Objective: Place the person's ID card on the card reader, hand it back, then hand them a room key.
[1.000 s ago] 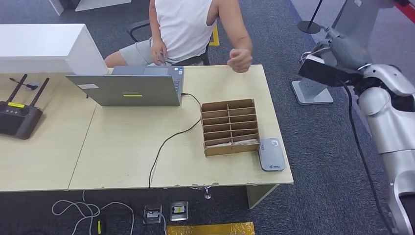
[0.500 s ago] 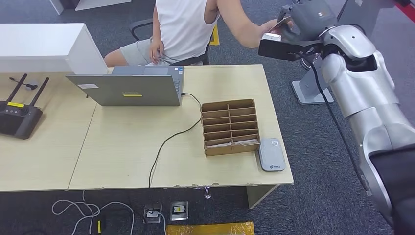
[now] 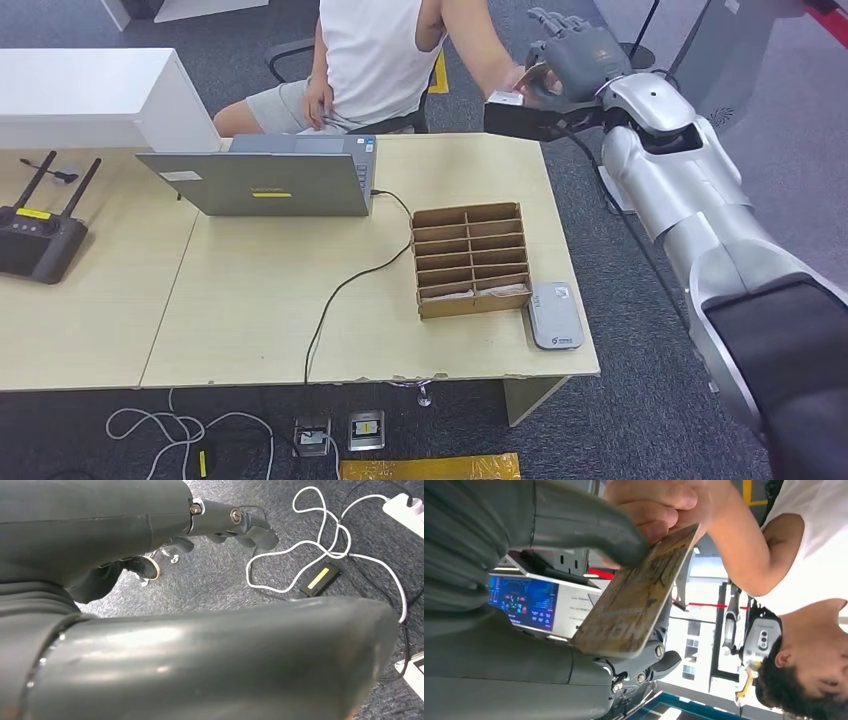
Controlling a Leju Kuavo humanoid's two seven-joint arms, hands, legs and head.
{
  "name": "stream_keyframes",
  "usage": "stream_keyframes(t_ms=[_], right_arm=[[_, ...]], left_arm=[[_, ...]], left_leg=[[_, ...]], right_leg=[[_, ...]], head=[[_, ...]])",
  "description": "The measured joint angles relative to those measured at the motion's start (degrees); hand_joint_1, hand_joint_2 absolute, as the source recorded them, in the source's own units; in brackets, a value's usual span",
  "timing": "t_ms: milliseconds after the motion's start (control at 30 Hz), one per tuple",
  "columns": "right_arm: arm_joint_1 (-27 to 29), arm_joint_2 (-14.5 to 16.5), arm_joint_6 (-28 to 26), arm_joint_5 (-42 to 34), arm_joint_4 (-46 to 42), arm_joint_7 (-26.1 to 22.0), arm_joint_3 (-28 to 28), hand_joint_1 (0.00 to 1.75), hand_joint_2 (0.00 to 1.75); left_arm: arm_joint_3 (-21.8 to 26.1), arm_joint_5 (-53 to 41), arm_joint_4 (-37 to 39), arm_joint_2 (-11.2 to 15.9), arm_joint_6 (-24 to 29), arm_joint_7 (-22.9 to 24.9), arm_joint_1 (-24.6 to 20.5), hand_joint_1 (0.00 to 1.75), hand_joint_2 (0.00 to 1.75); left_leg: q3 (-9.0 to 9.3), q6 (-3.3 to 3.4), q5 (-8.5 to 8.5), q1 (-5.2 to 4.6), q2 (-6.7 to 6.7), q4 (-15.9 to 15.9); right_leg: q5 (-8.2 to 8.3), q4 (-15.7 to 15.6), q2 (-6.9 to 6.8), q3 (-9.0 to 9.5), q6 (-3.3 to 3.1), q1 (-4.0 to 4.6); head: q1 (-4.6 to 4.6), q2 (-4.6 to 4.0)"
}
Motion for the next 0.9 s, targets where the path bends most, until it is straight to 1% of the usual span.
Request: stream_keyframes(t_ms=[100, 200, 367, 433, 567, 667, 733, 800, 867, 900], right_arm=[[0.2, 0.3, -0.2, -0.3, 1.1, 0.3, 0.2, 0.00, 1.75], [0.4, 0.5, 0.0, -2.4, 2.2, 0.3, 0.3, 0.00, 1.75], [0.6, 0.6, 0.9, -9.1, 3.0, -0.6, -0.2, 0.00, 1.75], [0.6, 0.6, 1.2, -13.2, 3.1, -1.4, -1.1, 0.00, 1.75], [1.0, 0.5, 2.9, -24.7, 2.8, -4.4, -4.4, 0.00, 1.75], [2.8, 0.0, 7.9, -37.7, 0.4, -5.0, -7.5, 0.00, 1.75], [5.0, -0.6, 12.9, -48.2, -2.8, -3.6, -9.7, 0.00, 1.75], [8.1, -1.6, 16.8, -57.3, -7.3, -0.5, -11.9, 0.00, 1.75], [12.0, -3.0, 18.8, -63.6, -13.2, 3.2, -14.1, 0.00, 1.75], [13.9, -3.8, 19.2, -65.2, -16.2, 4.7, -15.1, 0.00, 1.75]], left_arm=[[0.0, 0.0, 0.0, 0.0, 0.1, 0.1, 0.0, 0.00, 0.00], [0.0, 0.1, 0.0, 0.0, 0.1, 0.1, 0.0, 0.00, 0.00], [0.0, 0.6, 0.0, -0.1, 0.3, 0.2, 0.2, 0.00, 0.00], [0.0, 0.7, 0.0, -0.1, 0.4, 0.2, 0.4, 0.00, 0.00], [0.0, 1.1, 0.0, -0.2, 0.8, 0.2, 0.8, 0.00, 0.00], [0.0, 1.5, 0.0, -0.2, 1.0, 0.1, 1.6, 0.00, 0.00], [0.0, 1.8, 0.0, -0.3, 1.1, 0.0, 2.3, 0.00, 0.00], [0.1, 2.2, 0.0, -0.3, 1.2, -0.1, 3.0, 0.00, 0.00], [0.1, 2.7, 0.0, -0.3, 1.3, -0.1, 3.7, 0.00, 0.00], [0.2, 2.9, 0.0, -0.3, 1.4, -0.1, 4.1, 0.00, 0.00]], left_leg=[[0.00, 0.00, 0.00, 0.00, 0.00, 0.0], [-0.01, -0.01, 0.00, 0.00, 0.01, 0.0], [0.00, -0.01, 0.00, 0.00, 0.04, 0.0], [0.00, -0.01, 0.00, 0.00, 0.05, 0.0], [0.03, -0.01, 0.00, 0.00, 0.06, 0.0], [0.07, -0.02, -0.01, 0.00, 0.06, 0.0], [0.10, -0.02, -0.01, 0.00, 0.06, 0.0], [0.12, -0.02, -0.02, 0.00, 0.03, 0.0], [0.12, -0.01, -0.03, 0.00, -0.02, 0.0], [0.12, -0.01, -0.03, 0.00, -0.04, 0.0]], right_leg=[[0.00, 0.0, 0.00, 0.00, 0.00, 0.00], [0.00, 0.0, 0.02, -0.01, 0.00, 0.00], [0.00, 0.0, 0.05, -0.03, 0.00, 0.00], [0.00, 0.0, 0.05, -0.04, 0.00, 0.00], [0.00, 0.0, 0.05, -0.03, 0.00, 0.00], [0.00, 0.0, 0.05, 0.01, 0.00, 0.00], [0.00, 0.0, 0.05, 0.03, 0.00, 0.00], [0.00, 0.0, 0.03, 0.04, 0.00, 0.00], [-0.01, -0.1, -0.01, 0.07, 0.00, 0.00], [-0.01, -0.1, -0.02, 0.08, -0.01, 0.00]], head=[[0.01, 0.00], [-0.01, 0.00], [0.00, 0.00], [0.00, 0.00], [0.01, 0.00], [-0.01, 0.00], [0.00, 0.00], [0.01, 0.00], [0.01, 0.00], [0.01, 0.00]])
